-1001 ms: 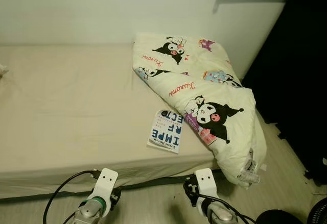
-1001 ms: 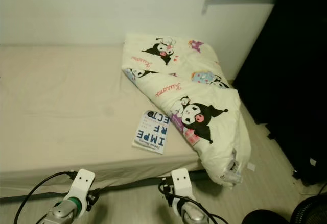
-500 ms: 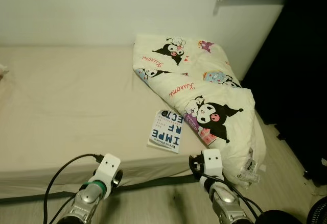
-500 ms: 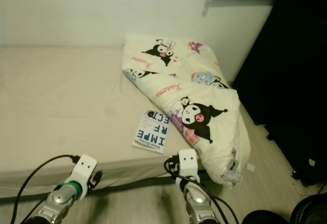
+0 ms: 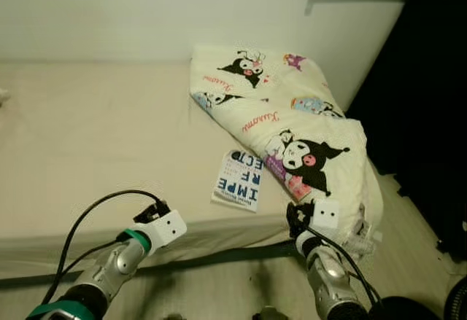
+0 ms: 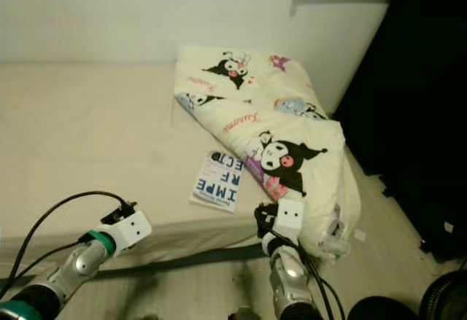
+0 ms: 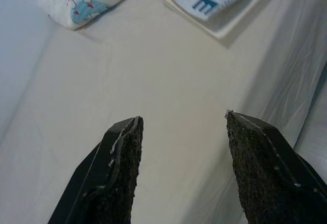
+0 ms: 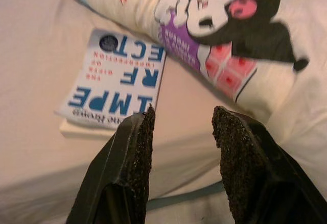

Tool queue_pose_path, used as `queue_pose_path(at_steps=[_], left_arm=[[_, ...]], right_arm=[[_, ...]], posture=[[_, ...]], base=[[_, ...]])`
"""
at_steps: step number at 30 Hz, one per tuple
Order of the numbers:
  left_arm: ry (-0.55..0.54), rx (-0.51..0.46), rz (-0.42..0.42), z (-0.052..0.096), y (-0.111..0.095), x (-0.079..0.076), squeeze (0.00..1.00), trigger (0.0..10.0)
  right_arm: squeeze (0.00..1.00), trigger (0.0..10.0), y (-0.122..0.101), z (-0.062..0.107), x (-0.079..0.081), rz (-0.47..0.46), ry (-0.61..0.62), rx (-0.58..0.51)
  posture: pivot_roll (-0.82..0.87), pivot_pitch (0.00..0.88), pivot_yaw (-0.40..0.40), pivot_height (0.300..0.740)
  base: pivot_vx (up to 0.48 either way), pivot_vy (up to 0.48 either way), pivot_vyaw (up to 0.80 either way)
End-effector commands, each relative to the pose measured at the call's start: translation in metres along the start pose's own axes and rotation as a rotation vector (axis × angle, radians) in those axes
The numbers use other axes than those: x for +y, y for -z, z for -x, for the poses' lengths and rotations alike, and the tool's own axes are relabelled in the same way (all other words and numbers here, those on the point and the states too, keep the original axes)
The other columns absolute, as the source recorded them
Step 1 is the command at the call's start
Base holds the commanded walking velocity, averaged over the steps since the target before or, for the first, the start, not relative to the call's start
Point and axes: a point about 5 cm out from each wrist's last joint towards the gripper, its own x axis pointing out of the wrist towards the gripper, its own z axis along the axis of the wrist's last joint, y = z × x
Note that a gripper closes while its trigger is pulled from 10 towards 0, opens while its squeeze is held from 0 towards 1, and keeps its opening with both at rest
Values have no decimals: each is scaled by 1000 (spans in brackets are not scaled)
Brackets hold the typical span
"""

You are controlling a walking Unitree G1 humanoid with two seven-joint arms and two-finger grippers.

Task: Clean up the room

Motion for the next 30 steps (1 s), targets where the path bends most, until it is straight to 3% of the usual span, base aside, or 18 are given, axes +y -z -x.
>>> queue_pose_path(at_steps=[1, 9, 15, 20, 23, 25, 26, 27, 30], left_arm=[[-1, -26, -17, 2, -1, -3, 0, 10000], [-101, -73, -10, -1, -9, 9, 0, 10000], [-209, -66, 78, -6, -13, 28, 0, 10000], [-308, -48, 249, -12, -17, 51, 0, 10000], [-319, -51, 283, -13, -19, 55, 0, 10000], [-317, -48, 392, -17, -22, 62, 0, 10000], [-317, -48, 392, -17, -22, 62, 0, 10000], [-297, -45, 465, -20, -24, 63, 0, 10000], [-283, -49, 526, -22, -27, 64, 0, 10000]], right_arm=[[0, 10000, 2, 2, -1, -1, 9, -1], [0, 10000, -3, 0, 0, -6, 2, -20], [0, 10000, -7, 0, 2, -5, -5, -37], [0, 10000, -11, 0, 5, -3, -16, -63], [0, 10000, -12, 0, 6, -4, -18, -69], [0, 10000, -15, 0, 7, -5, -21, -84], [0, 10000, -15, 0, 7, -5, -21, -84], [0, 10000, -17, 0, 7, -6, -19, -93], [0, 10000, -19, 0, 7, -8, -16, -103]], posture=[[-47, 15, 40, 620], [-49, 21, 36, 595], [-49, 27, 35, 575], [-55, 45, 34, 550], [-55, 45, 34, 545], [-59, 55, 35, 535], [-59, 55, 35, 535], [-62, 60, 36, 530], [-64, 65, 37, 525]], base=[[0, 0, 0], [0, 0, 0], [0, 0, 0], [0, 0, 0], [0, 0, 0], [0, 0, 0], [0, 0, 0], [0, 0, 0], [0, 0, 0]])
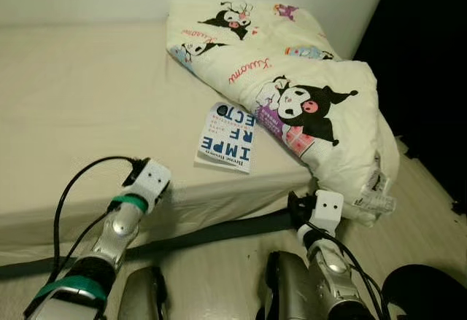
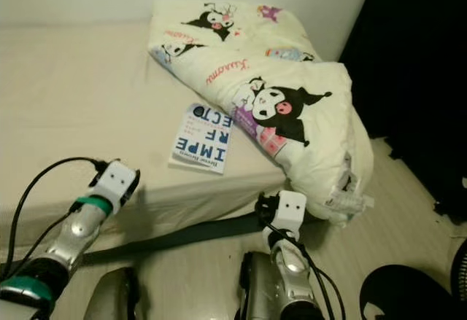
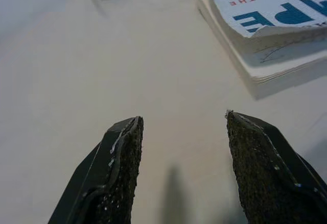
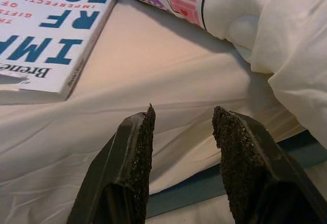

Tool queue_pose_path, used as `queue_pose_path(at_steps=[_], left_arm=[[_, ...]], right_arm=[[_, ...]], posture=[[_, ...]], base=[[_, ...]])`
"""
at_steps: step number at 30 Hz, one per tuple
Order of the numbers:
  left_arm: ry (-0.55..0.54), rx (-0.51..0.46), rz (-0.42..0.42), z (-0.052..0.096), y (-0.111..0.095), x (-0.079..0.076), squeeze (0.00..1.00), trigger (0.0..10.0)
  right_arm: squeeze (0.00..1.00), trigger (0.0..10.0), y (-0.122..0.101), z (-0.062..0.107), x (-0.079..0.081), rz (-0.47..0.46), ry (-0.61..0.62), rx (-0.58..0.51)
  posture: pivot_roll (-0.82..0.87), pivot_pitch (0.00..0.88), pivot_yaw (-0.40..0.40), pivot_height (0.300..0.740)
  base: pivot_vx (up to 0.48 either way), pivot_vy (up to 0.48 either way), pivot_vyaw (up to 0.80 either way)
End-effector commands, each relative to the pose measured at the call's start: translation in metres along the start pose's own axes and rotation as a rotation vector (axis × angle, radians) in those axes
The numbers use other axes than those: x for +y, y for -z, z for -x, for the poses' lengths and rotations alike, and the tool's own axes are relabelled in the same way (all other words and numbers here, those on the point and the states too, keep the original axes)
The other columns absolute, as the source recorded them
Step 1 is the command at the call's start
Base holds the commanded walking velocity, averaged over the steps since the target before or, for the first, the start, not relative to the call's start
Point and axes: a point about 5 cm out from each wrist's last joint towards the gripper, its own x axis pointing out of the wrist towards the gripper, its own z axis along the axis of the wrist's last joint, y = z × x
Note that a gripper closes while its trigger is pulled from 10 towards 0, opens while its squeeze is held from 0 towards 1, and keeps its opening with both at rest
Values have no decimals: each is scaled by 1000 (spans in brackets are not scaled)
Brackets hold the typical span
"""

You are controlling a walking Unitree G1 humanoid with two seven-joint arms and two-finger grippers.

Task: Clean up the room

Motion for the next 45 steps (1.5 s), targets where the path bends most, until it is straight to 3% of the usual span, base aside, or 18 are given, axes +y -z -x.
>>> queue_pose_path(at_steps=[1, 3, 6, 8, 10, 11, 13, 14, 17, 18, 22, 24, 25, 26, 42, 43, 44, 45], left_arm=[[7, 22, 27, 0, 2, 0, 0, 10000], [19, 30, 60, -2, 0, 0, 0, 10000], [54, -30, -132, -9, -13, 7, 0, 10000], [54, -30, -132, -9, -13, 7, 0, 10000], [66, -77, -292, -11, -19, 11, 0, 10000], [88, -125, -470, -13, -25, 16, 0, 10000], [88, -125, -470, -13, -25, 16, 0, 10000], [131, -176, -638, -15, -32, 20, 0, 10000], [131, -176, -638, -15, -32, 20, 0, 10000], [214, -217, -808, -15, -34, 19, 0, 10000], [340, -259, -1028, -16, -35, 16, 43, 10000], [379, -275, -1130, -19, -38, 12, 565, 10000], [379, -275, -1130, -19, -38, 12, 565, 10000], [384, -287, -1154, -20, -40, 9, 1000, 10000], [309, -391, -1320, -29, -53, 1, 1000, 10000], [279, -403, -1346, -30, -56, 4, 769, 10000], [257, -411, -1364, -31, -58, 6, 0, 10000], [231, -424, -1383, -33, -60, 9, 0, 10000]], right_arm=[[0, 10000, 3, 2, -1, -6, 9, 15], [0, 10000, 0, 2, -1, -7, 14, -1], [0, 10000, -14, -1, -3, -5, 28, -67], [0, 10000, -14, -1, -3, -5, 28, -67], [0, 10000, -21, -3, -3, -6, 33, -93], [0, 10000, -29, -5, -5, -3, 38, -122], [0, 10000, -29, -5, -5, -3, 38, -122], [0, 10000, -39, -7, -9, -2, 52, -156], [0, 10000, -39, -7, -9, -2, 52, -156], [0, 10000, -51, -9, -15, 0, 67, -195], [0, 10000, -80, -10, -25, 5, 91, -283], [0, 10000, -107, -9, -31, -1, 112, -364], [0, 10000, -107, -9, -31, -1, 112, -364], [0, 10000, -113, -8, -33, -11, 125, -380], [0, 10000, -106, 6, -49, -16, 220, -328], [0, 10000, -108, 8, -50, -14, 219, -325], [0, 10000, -110, 10, -50, -11, 219, -322], [0, 10000, -111, 11, -50, -10, 217, -322]], posture=[[-64, 65, 37, 525], [-67, 71, 38, 520], [-71, 89, 41, 520], [-71, 89, 41, 520], [-76, 98, 42, 520], [-80, 106, 44, 520], [-80, 106, 44, 520], [-84, 119, 46, 520], [-84, 119, 46, 520], [-91, 138, 45, 520], [-134, 175, 50, 520], [-160, 193, 53, 520], [-160, 193, 53, 520], [-167, 202, 53, 520], [-265, 302, 44, 520], [-273, 310, 42, 520], [-280, 314, 40, 520], [-284, 317, 40, 520]], base=[[0, 0, 0], [0, 0, 0], [0, 0, 0], [0, 0, 0], [0, 0, 0], [0, 0, 0], [0, 0, 0], [0, 0, 0], [0, 0, 0], [0, 0, 0], [0, 0, 0], [0, 0, 0], [0, 0, 0], [0, 0, 0], [0, 0, 0], [0, 0, 0], [0, 0, 0], [0, 0, 0]])
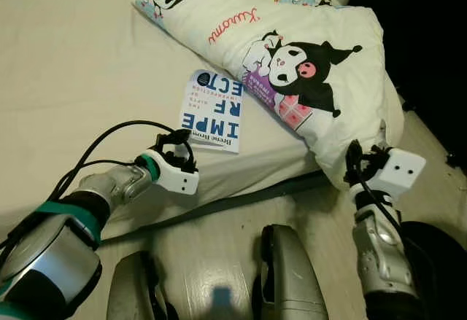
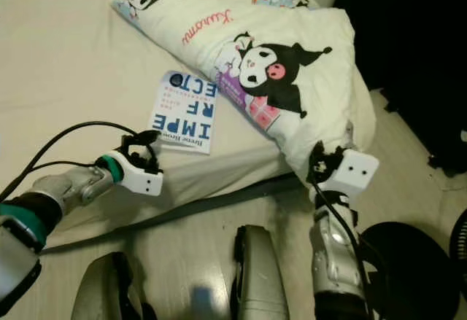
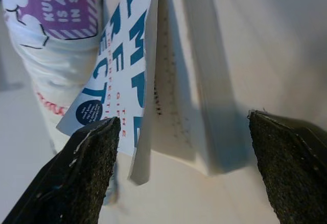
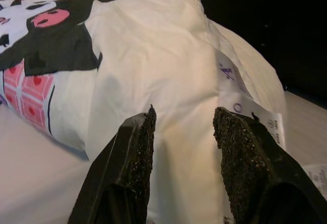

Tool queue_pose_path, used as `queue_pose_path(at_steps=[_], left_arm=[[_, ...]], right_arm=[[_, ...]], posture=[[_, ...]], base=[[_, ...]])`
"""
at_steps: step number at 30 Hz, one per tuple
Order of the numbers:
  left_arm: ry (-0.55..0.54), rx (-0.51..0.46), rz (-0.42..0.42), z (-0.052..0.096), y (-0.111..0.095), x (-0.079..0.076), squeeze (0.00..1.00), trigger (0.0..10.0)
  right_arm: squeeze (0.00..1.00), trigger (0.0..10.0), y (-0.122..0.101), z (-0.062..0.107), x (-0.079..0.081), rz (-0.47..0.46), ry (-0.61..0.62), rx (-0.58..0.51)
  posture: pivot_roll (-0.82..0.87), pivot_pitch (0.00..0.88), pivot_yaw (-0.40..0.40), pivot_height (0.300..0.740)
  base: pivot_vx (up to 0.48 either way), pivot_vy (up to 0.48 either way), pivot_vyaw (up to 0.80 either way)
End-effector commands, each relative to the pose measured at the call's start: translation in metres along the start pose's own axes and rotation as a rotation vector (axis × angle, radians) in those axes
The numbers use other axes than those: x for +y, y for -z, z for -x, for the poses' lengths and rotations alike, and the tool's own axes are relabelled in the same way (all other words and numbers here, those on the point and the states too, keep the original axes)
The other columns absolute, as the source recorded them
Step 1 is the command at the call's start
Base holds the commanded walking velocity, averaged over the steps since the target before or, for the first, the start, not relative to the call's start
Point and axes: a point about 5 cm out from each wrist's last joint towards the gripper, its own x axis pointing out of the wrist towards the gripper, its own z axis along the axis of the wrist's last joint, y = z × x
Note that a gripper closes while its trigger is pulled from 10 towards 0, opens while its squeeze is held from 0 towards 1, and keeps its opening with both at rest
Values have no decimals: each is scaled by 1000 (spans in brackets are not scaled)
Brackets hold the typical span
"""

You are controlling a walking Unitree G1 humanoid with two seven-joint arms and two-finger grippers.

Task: Clean up the room

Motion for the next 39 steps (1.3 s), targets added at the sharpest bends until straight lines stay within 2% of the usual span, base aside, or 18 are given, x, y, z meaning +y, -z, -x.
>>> queue_pose_path(at_steps=[1, 9, 11, 15, 16, 17, 18, 19, 20, 21, 22, 27, 39], left_arm=[[-1, 23, -55, 4, 6, -3, 0, 10000], [29, 36, -92, 5, 9, -7, 0, 10000], [16, 93, -83, 7, 16, -5, 0, 10000], [-3, 146, -79, 9, 23, -3, 0, 10000], [-8, 158, -89, 9, 25, -3, 0, 9412], [-10, 164, -97, 10, 27, -2, 0, 9412], [-17, 176, -114, 10, 30, 0, 0, 7451], [-17, 176, -114, 10, 30, 0, 0, 7451], [-36, 201, -136, 11, 36, 6, 0, 2824], [-36, 201, -136, 11, 36, 6, 0, 2824], [-56, 228, -149, 13, 43, 13, 0, 0], [-83, 246, -180, 14, 53, 28, 0, 0], [-78, 255, -151, 15, 55, 28, 0, 0]], right_arm=[[0, 10000, 1, 6, -6, 9, 18, 32], [0, 10000, -3, 12, 0, 12, -2, 48], [0, 10000, -8, 14, 1, 18, -13, 43], [0, 10000, -13, 16, 0, 23, -11, 45], [0, 10000, -14, 18, -1, 24, -9, 49], [0, 10000, -15, 18, -1, 25, -8, 51], [0, 10000, -16, 20, -2, 27, -7, 54], [0, 10000, -16, 20, -2, 27, -7, 54], [0, 10000, -17, 22, -3, 29, -6, 56], [0, 10000, -17, 22, -3, 29, -6, 56], [0, 10000, -18, 23, -3, 31, -7, 59], [0, 10000, -20, 24, 0, 31, -12, 67], [0, 10000, -21, 26, 5, 23, -20, 82]], posture=[[-290, 327, 38, 520], [-318, 349, 29, 520], [-345, 370, 21, 520], [-362, 382, 19, 520], [-362, 382, 19, 520], [-372, 388, 16, 520], [-377, 390, 13, 520], [-377, 390, 13, 520], [-378, 393, 11, 520], [-378, 393, 11, 520], [-377, 397, 10, 520], [-378, 401, 11, 520], [-357, 397, 15, 520]], base=[[0, 0, 0], [0, 0, 0], [0, 0, 0], [0, 0, 0], [0, 0, 0], [0, 0, 0], [0, 0, 0], [0, 0, 0], [0, 0, 0], [0, 0, 0], [0, 0, 0], [0, 0, 0], [0, 0, 0]])
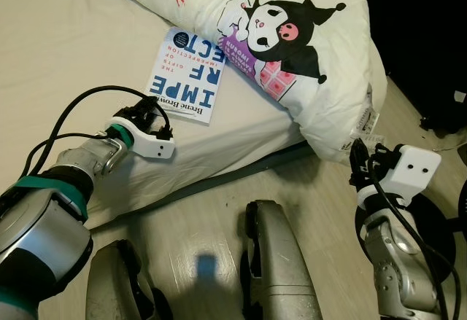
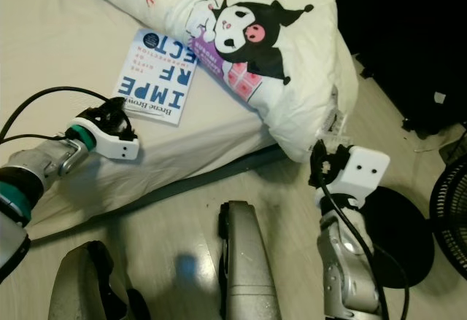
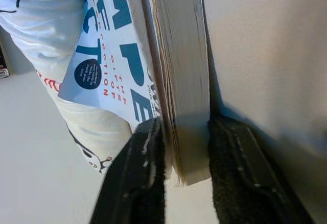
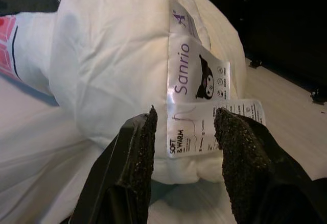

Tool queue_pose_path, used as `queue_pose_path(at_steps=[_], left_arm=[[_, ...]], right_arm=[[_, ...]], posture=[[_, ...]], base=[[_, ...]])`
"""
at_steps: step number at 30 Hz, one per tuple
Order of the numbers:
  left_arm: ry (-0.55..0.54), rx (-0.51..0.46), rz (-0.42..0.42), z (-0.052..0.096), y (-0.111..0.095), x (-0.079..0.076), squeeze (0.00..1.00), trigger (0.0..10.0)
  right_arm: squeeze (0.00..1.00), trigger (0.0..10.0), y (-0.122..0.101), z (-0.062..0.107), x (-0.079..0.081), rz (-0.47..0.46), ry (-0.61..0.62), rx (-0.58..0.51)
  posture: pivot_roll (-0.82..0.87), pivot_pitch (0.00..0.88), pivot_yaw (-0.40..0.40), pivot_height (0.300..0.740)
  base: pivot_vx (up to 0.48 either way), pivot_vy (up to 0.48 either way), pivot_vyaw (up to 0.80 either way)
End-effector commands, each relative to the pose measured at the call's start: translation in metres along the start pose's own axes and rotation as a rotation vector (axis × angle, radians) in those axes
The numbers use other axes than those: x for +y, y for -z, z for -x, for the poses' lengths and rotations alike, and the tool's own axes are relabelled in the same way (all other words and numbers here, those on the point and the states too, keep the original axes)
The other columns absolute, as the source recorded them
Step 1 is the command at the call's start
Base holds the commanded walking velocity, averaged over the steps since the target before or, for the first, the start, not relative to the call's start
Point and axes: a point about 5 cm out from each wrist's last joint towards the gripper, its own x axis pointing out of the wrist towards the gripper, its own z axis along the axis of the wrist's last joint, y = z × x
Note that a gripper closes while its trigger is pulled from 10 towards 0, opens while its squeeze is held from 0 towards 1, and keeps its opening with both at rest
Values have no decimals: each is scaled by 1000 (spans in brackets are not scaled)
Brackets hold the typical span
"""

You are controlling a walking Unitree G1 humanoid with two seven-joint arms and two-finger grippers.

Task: Clean up the room

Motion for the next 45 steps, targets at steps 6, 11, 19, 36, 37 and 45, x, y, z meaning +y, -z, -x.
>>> queue_pose_path(at_steps=[6, 11, 19, 36, 37, 45], left_arm=[[-59, 54, 90, 5, 11, 3, 0, 0], [-144, 93, 160, 8, 21, 9, 0, 0], [-317, 229, 282, 30, 43, 3, 0, 0], [-399, 713, 381, 116, 104, -43, 0, 10000], [-399, 713, 381, 116, 104, -43, 0, 10000], [-246, 1100, 308, 195, 163, -57, 0, 10000]], right_arm=[[0, 10000, 4, 0, 0, -15, 13, 19], [0, 10000, 1, -9, 8, -40, -4, 1], [0, 10000, -10, -24, 14, -66, -7, -65], [0, 10000, 10, -51, -33, 273, 408, -84], [0, 10000, 10, -51, -33, 273, 408, -84], [0, 10000, 13, -58, -62, 334, 550, -58]], posture=[[-331, 381, 19, 520], [-274, 351, 27, 520], [-164, 275, 41, 520], [-56, 206, 45, 520], [-56, 206, 45, 520], [-26, 213, 41, 520]], base=[[0, 0, 0], [0, 0, 0], [0, 0, 0], [0, 0, 0], [0, 0, 0], [0, 0, 0]])
